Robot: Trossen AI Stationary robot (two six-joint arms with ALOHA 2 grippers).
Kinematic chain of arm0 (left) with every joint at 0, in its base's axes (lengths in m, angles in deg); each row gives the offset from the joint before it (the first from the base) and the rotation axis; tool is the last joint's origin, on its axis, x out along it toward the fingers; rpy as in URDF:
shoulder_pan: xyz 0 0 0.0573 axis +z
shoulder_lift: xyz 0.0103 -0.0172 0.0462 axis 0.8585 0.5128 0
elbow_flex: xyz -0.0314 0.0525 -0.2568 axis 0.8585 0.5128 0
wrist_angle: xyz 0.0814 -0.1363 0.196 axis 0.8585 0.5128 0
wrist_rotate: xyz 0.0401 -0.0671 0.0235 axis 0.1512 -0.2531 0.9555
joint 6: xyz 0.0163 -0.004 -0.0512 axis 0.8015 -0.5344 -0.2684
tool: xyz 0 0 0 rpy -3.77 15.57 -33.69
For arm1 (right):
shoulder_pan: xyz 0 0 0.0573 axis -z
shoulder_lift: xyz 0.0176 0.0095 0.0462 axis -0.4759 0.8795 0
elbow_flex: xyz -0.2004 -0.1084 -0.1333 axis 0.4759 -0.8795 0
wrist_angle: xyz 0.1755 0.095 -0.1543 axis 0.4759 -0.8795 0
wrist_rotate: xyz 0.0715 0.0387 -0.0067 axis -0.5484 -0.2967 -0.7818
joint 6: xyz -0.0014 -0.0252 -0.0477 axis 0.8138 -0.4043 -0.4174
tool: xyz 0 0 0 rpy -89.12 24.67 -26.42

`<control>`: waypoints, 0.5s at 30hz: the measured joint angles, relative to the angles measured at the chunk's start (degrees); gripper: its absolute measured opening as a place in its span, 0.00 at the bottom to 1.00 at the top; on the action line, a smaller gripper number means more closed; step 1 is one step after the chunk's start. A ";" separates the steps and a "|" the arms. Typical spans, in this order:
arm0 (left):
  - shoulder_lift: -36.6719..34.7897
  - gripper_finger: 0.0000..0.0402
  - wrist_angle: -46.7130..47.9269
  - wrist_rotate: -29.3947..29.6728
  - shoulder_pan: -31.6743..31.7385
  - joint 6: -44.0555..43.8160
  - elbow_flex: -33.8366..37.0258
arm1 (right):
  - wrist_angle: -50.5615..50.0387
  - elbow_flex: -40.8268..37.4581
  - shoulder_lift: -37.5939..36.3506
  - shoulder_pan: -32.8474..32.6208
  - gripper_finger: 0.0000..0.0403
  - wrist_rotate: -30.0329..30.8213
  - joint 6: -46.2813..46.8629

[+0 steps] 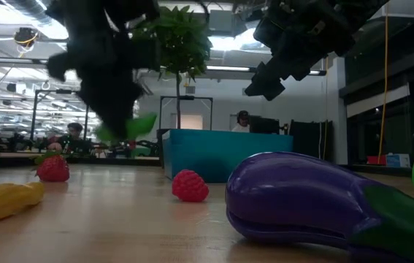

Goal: Pick and placing Produce into tupperware
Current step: Put the green pea into the blue bin

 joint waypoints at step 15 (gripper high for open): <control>-21.46 0.31 -25.71 9.27 -6.18 4.91 11.29 | -0.13 0.00 0.00 -0.02 0.51 0.00 0.00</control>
